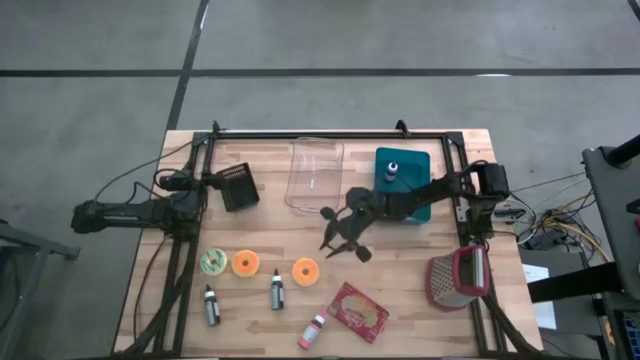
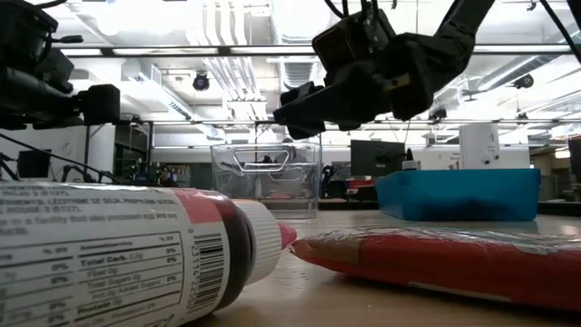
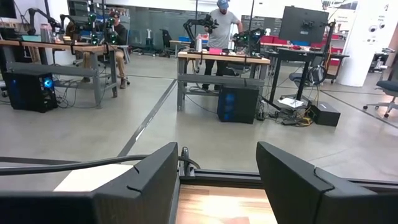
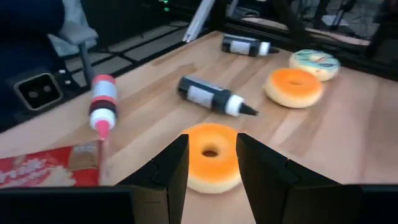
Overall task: Pick & Place Food Item
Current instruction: Put the pink food coloring bottle into the blue bin
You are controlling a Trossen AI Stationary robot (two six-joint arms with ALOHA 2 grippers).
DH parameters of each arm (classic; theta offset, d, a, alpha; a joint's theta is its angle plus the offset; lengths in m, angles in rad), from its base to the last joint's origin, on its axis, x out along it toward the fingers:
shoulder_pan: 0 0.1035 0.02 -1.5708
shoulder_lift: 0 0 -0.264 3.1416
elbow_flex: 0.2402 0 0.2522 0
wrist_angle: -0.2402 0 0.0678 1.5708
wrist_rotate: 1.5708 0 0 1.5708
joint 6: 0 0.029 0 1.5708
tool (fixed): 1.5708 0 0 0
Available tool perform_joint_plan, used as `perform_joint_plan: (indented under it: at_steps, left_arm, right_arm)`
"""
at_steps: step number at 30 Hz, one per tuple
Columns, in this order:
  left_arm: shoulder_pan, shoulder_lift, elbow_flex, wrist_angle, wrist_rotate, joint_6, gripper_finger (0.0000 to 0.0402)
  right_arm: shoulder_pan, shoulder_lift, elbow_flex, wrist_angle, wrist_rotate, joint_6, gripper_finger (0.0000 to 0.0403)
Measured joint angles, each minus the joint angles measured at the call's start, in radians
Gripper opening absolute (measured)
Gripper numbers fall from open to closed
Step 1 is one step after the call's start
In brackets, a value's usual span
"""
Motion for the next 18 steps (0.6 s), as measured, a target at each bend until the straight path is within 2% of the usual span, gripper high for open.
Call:
perform_joint_plan:
  at_steps: [11, 18]
  left_arm:
    - [0.0, 0.0, 0.0, 0.0, 0.0, 0.0, 0.0223]
    - [0.0, 0.0, 0.0, 0.0, -0.002, 0.0, 0.0223]
  right_arm:
    - [0.083, 0.018, -0.052, 0.026, 0.001, -0.118, 0.0132]
    - [0.125, 0.165, -0.044, 0.294, 0.002, -0.029, 0.0132]
